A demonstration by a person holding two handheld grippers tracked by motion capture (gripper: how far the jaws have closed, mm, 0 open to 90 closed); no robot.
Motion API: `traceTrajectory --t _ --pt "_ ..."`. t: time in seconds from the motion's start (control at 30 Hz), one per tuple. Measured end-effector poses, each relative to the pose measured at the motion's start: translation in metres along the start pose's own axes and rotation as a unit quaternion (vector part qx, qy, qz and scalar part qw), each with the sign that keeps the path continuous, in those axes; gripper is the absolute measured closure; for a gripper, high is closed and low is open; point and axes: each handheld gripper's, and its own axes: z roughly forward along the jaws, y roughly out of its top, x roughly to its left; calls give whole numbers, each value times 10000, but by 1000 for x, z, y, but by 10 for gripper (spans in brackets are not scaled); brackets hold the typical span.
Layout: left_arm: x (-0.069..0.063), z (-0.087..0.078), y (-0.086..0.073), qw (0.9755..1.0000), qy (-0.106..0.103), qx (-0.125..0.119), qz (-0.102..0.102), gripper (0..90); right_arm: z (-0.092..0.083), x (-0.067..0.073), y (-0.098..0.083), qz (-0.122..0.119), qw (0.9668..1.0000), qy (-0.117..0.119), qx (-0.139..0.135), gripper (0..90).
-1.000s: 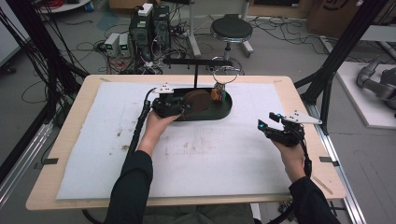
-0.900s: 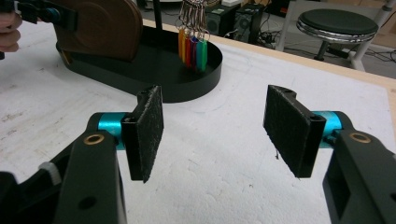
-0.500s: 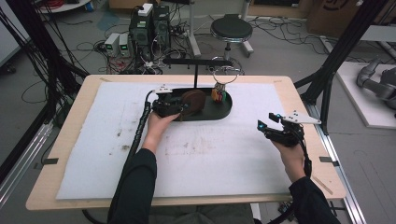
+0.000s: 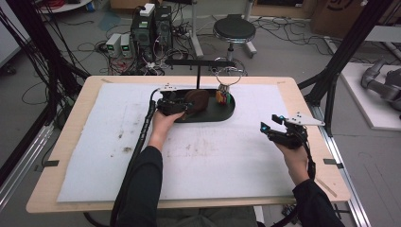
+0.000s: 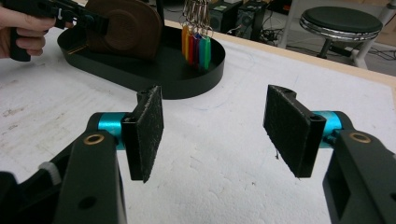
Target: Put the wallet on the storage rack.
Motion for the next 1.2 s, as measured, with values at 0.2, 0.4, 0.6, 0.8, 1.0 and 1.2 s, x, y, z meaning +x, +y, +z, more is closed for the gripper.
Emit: traceTrajectory --t 0.2,0.4,0.6,0.8,1.0,1.2 --pt "2 -1 -1 9996 213 156 25 629 -1 0 -1 -7 10000 1 -1 387" --pt "3 -4 0 9990 397 217 -32 536 0 0 -1 -15 10000 12 17 388" --pt "1 -12 6 9950 900 384 172 422 0 1 -1 -34 10000 21 9 387" --pt "-10 -37 19 9884 1366 433 510 301 -1 -1 -1 -24 10000 13 -27 387" --pt "-30 -75 18 9903 1163 -4 755 282 -3 -1 -1 12 10000 31 -39 379" --pt "-47 -115 8 9911 957 -280 882 258 -3 -1 0 60 9999 123 -73 336"
